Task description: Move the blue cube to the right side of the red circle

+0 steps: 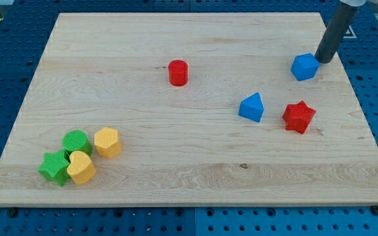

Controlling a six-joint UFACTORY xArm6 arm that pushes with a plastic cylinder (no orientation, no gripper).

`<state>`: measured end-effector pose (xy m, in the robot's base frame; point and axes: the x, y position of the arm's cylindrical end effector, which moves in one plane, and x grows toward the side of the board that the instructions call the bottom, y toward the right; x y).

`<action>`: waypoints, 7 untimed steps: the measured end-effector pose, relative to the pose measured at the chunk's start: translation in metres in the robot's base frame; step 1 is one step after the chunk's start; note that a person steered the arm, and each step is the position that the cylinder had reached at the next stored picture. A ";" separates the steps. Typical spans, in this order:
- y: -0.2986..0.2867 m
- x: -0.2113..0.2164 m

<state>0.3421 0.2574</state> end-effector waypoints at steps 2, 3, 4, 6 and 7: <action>-0.022 0.000; -0.022 0.003; -0.019 0.009; -0.019 0.024; -0.019 0.030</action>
<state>0.3726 0.2382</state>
